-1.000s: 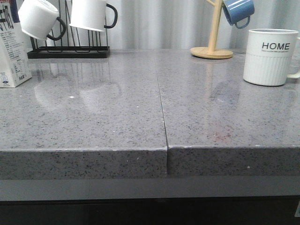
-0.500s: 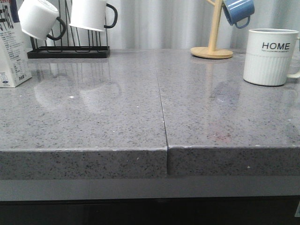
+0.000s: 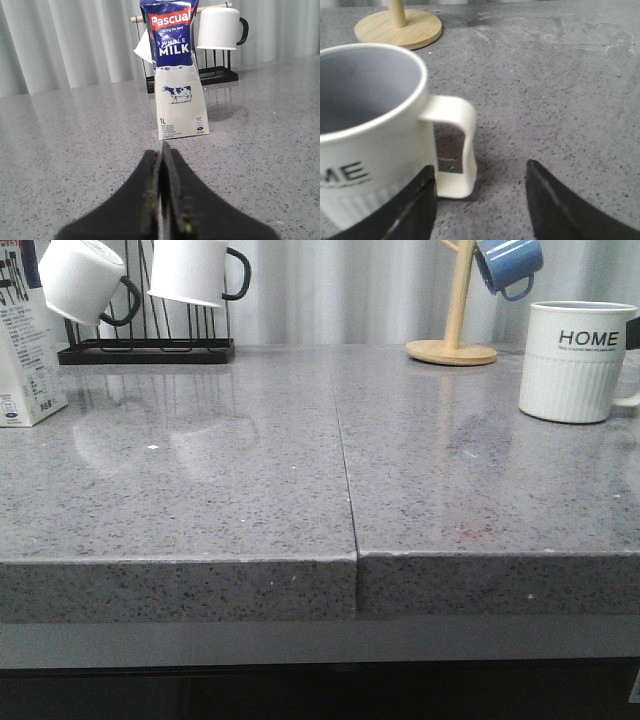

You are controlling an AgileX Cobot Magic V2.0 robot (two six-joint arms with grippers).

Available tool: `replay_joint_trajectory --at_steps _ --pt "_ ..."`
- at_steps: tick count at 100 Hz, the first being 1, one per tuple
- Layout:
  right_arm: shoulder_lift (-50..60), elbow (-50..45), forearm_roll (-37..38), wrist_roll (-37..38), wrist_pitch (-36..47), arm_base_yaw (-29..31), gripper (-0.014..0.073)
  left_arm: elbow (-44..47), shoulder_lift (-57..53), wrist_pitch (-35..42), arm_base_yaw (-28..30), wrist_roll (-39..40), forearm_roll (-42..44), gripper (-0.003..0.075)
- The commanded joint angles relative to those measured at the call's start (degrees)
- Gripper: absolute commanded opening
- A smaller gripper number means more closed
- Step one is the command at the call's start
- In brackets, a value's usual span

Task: Place milk next to cup
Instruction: 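Reach the right gripper to the white HOME mug and grasp its handle, then carry the held mug with the right gripper toward the table's middle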

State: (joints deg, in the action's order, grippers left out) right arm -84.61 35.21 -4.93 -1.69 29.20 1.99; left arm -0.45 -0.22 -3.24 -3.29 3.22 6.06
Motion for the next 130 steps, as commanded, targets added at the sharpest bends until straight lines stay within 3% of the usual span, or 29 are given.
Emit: replay_joint_trajectory --at_steps 1,51,58,82,107,130 --pt "0.36 2.63 0.57 -0.51 5.1 0.56 0.0414 2.92 -1.91 4.34 -0.39 0.43 -0.41 -0.002" --pt "-8.72 10.23 0.98 -0.51 8.22 0.56 0.0388 2.92 -1.91 4.34 -0.39 0.43 -0.41 -0.0021" --pt "-9.81 10.97 1.28 -0.51 8.48 0.56 0.0309 2.92 -1.91 4.34 -0.39 0.43 -0.41 -0.0021" --pt "-9.97 11.1 2.5 -0.51 10.55 0.56 -0.0127 2.92 -1.91 4.34 -0.39 0.43 -0.41 -0.0021" --pt "-6.15 11.1 3.5 -0.51 10.83 -1.78 -0.011 2.92 -1.91 4.34 -0.39 0.43 -0.41 -0.0021" --pt "-4.65 12.12 -3.8 -3.57 10.28 -11.06 -0.011 2.92 -1.91 4.34 -0.39 0.43 -0.41 -0.002"
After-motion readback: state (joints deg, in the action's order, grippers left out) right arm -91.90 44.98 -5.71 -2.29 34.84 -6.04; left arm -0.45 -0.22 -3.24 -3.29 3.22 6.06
